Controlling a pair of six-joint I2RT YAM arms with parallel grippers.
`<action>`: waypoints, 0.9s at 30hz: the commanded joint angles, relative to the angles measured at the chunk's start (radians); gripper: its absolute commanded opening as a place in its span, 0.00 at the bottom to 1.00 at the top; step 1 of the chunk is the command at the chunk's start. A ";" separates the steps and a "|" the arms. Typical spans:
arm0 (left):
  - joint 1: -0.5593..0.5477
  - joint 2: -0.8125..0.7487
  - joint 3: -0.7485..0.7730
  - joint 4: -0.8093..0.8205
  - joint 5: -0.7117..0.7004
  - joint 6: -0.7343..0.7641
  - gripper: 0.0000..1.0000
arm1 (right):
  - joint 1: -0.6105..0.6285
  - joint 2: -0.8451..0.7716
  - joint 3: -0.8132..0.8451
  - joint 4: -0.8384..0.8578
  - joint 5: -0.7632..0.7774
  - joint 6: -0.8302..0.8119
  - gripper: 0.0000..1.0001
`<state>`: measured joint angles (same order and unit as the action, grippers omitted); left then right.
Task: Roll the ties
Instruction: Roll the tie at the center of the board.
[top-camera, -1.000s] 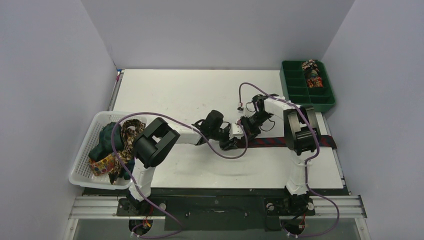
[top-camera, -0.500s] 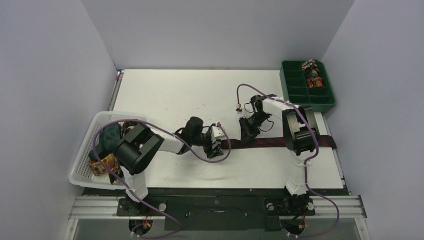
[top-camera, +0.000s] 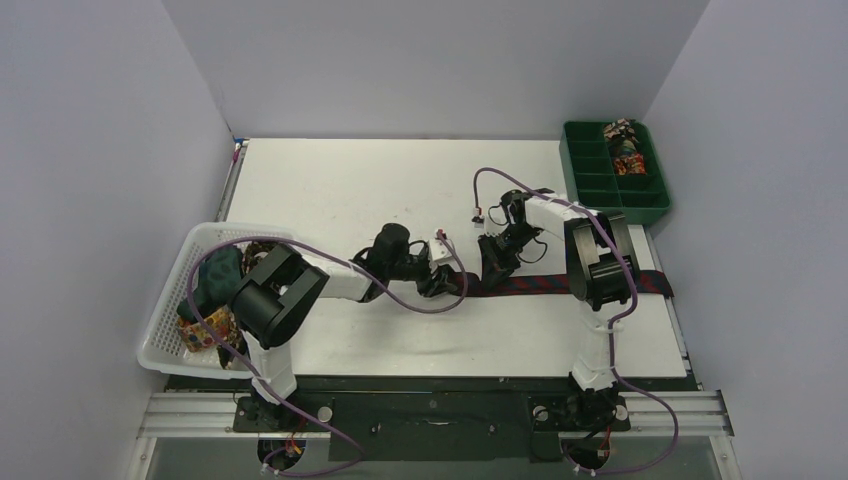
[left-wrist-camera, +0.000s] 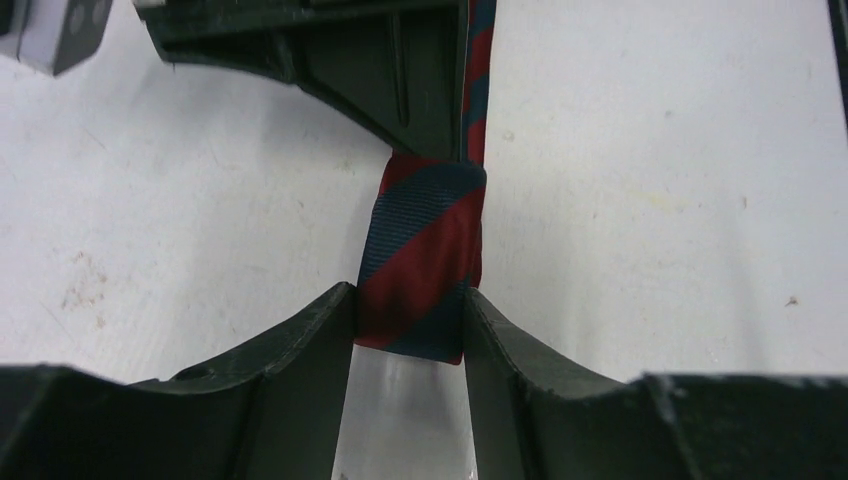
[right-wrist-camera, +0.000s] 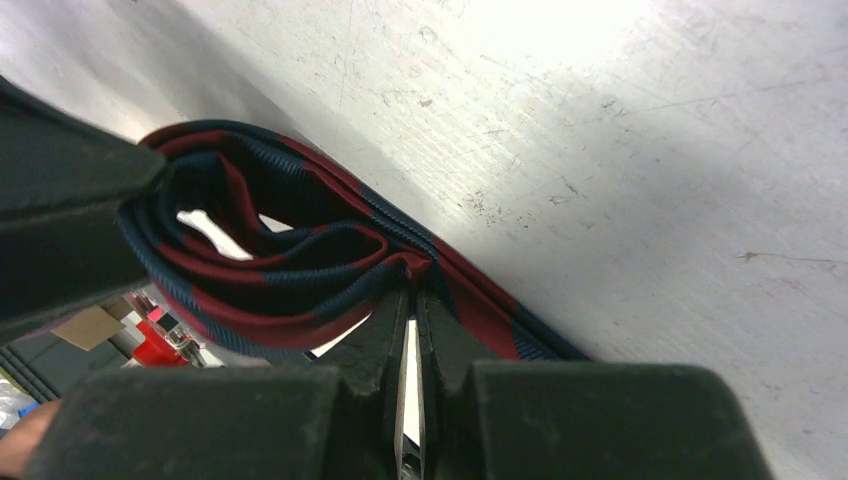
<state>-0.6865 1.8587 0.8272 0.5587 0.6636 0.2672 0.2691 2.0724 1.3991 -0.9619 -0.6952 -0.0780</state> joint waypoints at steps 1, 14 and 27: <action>-0.016 0.034 0.094 0.057 0.104 -0.070 0.38 | -0.001 0.048 -0.002 0.043 0.102 -0.036 0.00; -0.087 0.223 0.247 0.047 0.009 -0.120 0.38 | -0.005 0.043 -0.001 0.057 0.020 -0.024 0.00; -0.068 0.243 0.224 -0.279 0.009 0.085 0.25 | -0.058 -0.042 -0.005 -0.019 -0.045 -0.060 0.12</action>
<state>-0.7696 2.0884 1.0611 0.5198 0.7021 0.2455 0.2447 2.0830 1.3972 -0.9665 -0.7433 -0.0849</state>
